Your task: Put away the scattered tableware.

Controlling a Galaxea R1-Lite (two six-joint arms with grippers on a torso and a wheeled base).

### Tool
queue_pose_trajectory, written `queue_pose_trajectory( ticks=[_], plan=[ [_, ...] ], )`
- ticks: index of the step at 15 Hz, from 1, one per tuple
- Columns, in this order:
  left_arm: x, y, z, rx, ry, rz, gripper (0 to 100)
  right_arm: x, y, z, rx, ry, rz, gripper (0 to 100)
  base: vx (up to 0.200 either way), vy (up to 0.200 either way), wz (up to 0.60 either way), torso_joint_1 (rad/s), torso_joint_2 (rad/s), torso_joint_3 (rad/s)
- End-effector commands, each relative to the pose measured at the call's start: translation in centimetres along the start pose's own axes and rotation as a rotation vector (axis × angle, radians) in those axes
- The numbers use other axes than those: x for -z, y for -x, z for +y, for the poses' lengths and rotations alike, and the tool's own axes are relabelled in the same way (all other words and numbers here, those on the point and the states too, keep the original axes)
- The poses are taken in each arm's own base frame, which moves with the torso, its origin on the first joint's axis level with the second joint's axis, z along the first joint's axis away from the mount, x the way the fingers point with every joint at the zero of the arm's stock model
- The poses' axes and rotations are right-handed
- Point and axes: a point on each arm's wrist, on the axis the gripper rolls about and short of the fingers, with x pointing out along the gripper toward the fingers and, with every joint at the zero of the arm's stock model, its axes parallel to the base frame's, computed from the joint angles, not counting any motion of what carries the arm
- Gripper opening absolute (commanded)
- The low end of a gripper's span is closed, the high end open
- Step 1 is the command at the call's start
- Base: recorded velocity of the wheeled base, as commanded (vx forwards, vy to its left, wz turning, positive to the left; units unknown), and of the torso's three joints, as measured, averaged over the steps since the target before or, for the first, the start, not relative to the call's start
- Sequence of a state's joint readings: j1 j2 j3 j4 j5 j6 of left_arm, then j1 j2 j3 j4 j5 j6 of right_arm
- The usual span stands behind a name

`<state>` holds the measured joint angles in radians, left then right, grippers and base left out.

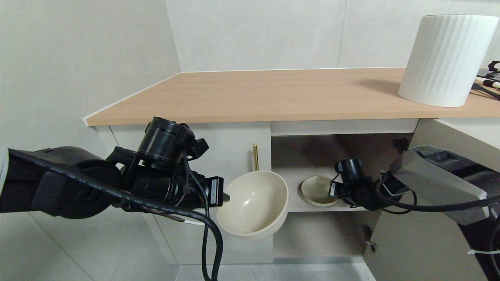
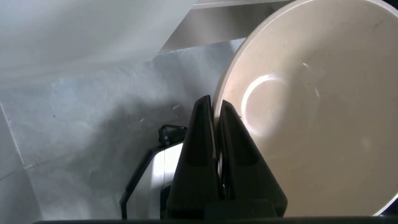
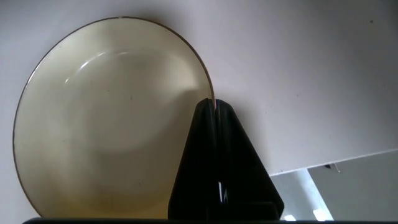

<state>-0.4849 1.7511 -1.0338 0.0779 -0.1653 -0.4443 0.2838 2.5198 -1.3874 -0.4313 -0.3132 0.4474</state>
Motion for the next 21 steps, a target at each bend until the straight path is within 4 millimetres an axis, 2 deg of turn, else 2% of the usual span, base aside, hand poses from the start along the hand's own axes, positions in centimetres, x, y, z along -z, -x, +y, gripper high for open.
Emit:
queue_pose_trajectory(
  ticks=[1,2,3,7,9,10,12,15,16,20,21],
  plan=[
    [0.1,-0.3,0.1,-0.005,0.001,0.007,0,-0.1,-0.1,0.1,0.001,-0.003,-0.008,0,0.000,0.000,0.00,0.000,0.00,0.000],
    [0.1,-0.5,0.2,-0.019,0.001,0.005,0,-0.1,-0.1,0.1,0.005,-0.003,-0.010,0,0.000,0.000,0.00,0.000,0.00,0.000],
    [0.1,-0.7,0.2,-0.032,0.001,0.006,0,-0.2,-0.1,0.1,0.006,-0.003,-0.012,100,0.000,0.000,0.00,0.000,0.00,0.000],
    [0.7,-2.1,0.0,-0.090,-0.013,0.023,0,-0.7,0.4,0.3,-0.001,-0.038,-0.026,100,0.000,0.000,0.00,0.000,0.00,0.000],
    [1.0,-2.6,-0.2,-0.107,-0.021,0.033,0,-1.3,1.4,0.3,-0.008,-0.041,-0.035,100,0.000,0.000,0.00,0.000,0.00,0.000],
    [1.3,-3.2,-0.3,-0.128,-0.031,0.044,0,-1.4,2.7,0.4,-0.023,-0.035,-0.024,100,0.000,0.000,0.00,0.000,0.00,0.000],
    [2.4,-5.0,-0.5,-0.192,-0.056,0.096,0,-1.5,6.8,1.4,-0.103,0.000,0.025,100,0.000,0.000,0.00,0.000,0.00,0.000],
    [4.3,-7.8,-1.0,-0.324,-0.116,0.128,0,-1.7,14.6,3.4,-0.327,0.069,0.139,100,0.000,0.000,0.00,0.000,0.00,0.000],
    [4.4,-8.1,-0.9,-0.343,-0.122,0.129,0,-1.6,15.9,3.8,-0.361,0.082,0.153,100,0.000,0.000,0.00,0.000,0.00,0.000],
    [4.8,-8.6,-1.1,-0.354,-0.134,0.139,0,-0.7,24.3,5.4,-0.580,0.202,0.334,100,0.000,0.000,0.00,0.000,0.00,0.000],
    [4.8,-8.6,-1.1,-0.353,-0.135,0.140,0,-0.2,25.5,5.6,-0.604,0.232,0.365,100,0.000,0.000,0.00,0.000,0.00,0.000]
  ],
)
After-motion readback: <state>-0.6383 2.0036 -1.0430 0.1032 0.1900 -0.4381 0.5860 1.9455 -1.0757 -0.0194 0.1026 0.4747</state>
